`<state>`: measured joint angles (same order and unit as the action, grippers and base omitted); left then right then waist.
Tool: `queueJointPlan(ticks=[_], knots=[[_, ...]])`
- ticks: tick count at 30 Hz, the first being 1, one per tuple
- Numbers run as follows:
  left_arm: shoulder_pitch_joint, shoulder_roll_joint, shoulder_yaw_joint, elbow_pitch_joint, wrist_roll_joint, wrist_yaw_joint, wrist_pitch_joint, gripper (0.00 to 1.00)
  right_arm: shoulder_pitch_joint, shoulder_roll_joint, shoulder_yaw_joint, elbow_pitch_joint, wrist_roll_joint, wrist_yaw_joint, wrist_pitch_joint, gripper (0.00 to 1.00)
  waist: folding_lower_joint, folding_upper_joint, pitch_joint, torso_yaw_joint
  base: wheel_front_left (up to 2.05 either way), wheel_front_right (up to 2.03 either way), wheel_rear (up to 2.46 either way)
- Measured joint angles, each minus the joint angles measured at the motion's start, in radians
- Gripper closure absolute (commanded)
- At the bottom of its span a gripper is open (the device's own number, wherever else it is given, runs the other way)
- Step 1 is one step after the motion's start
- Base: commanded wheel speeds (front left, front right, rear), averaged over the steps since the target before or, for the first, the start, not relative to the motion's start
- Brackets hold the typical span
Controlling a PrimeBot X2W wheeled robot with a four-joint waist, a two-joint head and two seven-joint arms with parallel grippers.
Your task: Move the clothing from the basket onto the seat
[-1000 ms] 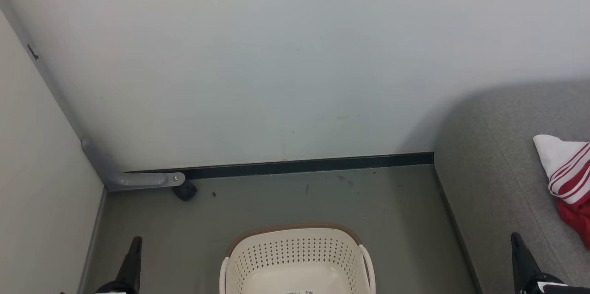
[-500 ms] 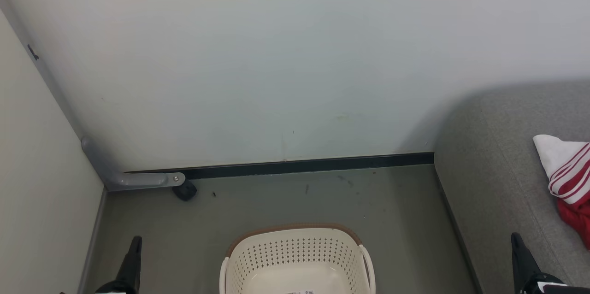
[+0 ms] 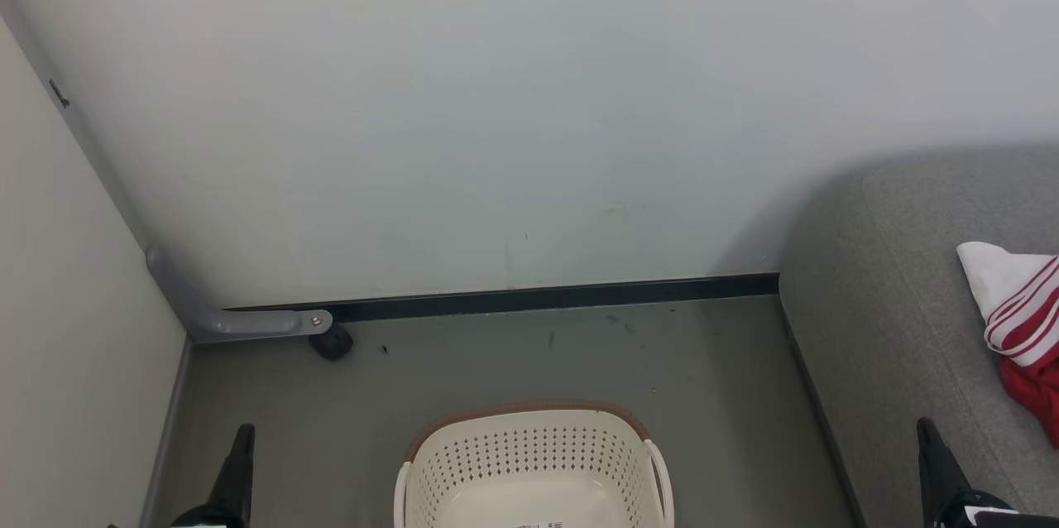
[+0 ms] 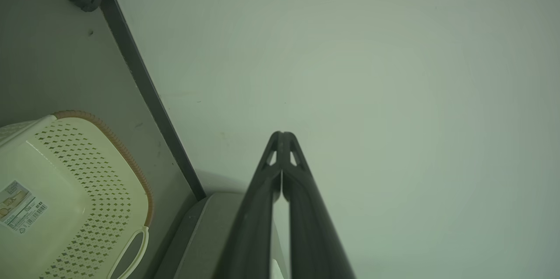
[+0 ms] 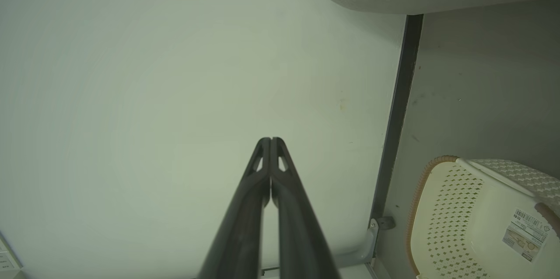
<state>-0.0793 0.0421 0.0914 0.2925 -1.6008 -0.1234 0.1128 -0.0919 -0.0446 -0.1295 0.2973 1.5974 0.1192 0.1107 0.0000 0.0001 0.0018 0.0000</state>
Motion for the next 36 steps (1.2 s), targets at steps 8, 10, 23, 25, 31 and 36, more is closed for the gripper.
queueJointPlan(ticks=[8, 10, 23, 25, 31, 36], knots=[[0.000, 0.000, 0.000, 0.000, 0.000, 0.000, 0.000, 1.00, 0.000, 0.000, 0.000, 0.000, 0.000, 0.000, 0.000, 1.00, 0.0000, 0.0000, 0.000, 0.000, 0.00, 0.00, 0.00], [0.000, 0.000, 0.000, 0.000, 0.000, 0.000, 0.000, 1.00, 0.000, 0.000, 0.000, 0.000, 0.000, 0.000, 0.000, 1.00, -0.0001, 0.0000, 0.000, 0.000, 0.00, 0.00, 0.00], [0.000, 0.000, 0.000, 0.001, 0.000, 0.000, 0.000, 1.00, 0.000, 0.000, 0.000, 0.000, 0.001, 0.000, 0.000, 1.00, -0.0001, 0.0000, 0.000, 0.000, 0.00, 0.00, 0.00], [0.000, 0.000, 0.000, 0.001, 0.000, 0.000, 0.000, 1.00, 0.000, 0.000, 0.000, 0.000, 0.001, 0.000, 0.000, 1.00, -0.0001, 0.0000, 0.000, 0.000, 0.00, 0.00, 0.00], [0.000, 0.000, 0.000, 0.001, 0.000, 0.000, 0.000, 1.00, 0.000, 0.000, 0.000, 0.000, 0.001, 0.000, 0.000, 1.00, -0.0001, 0.0000, 0.000, 0.000, 0.00, 0.00, 0.00], [0.000, 0.000, 0.000, 0.002, 0.000, 0.000, 0.000, 1.00, 0.000, 0.000, 0.000, 0.000, 0.001, 0.000, 0.000, 1.00, -0.0001, 0.0000, 0.000, 0.000, 0.00, 0.00, 0.00]])
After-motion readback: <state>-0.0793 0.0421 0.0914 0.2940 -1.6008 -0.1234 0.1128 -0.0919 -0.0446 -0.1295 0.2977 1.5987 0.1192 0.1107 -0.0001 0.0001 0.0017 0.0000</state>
